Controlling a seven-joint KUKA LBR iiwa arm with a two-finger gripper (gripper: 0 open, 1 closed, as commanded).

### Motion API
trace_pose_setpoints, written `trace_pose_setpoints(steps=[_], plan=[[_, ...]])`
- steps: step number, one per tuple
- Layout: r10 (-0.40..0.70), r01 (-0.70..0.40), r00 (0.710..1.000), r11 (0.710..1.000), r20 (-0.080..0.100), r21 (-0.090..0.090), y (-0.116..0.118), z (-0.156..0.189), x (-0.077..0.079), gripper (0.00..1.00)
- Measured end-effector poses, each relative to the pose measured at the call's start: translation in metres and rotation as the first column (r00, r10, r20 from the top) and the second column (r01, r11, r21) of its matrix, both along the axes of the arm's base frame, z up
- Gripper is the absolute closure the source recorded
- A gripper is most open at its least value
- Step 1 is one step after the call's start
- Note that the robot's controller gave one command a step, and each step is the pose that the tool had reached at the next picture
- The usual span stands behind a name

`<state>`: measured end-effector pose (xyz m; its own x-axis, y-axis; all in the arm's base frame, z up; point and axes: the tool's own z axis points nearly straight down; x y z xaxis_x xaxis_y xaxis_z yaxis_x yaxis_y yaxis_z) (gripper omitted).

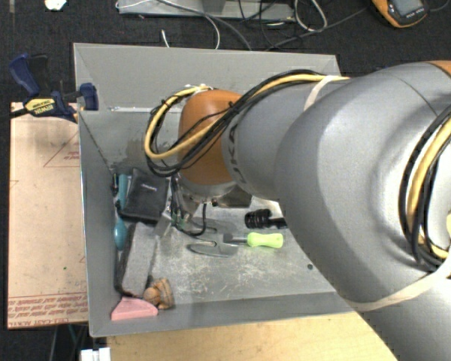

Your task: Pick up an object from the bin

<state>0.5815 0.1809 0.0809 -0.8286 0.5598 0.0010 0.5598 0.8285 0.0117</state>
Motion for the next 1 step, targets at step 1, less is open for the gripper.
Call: trace_pose_setpoints(steps=[1], plan=[[0.002,-0.002,1.000,1.000,0.000,0.000,0.0000,0.0300,-0.0003,1.00]])
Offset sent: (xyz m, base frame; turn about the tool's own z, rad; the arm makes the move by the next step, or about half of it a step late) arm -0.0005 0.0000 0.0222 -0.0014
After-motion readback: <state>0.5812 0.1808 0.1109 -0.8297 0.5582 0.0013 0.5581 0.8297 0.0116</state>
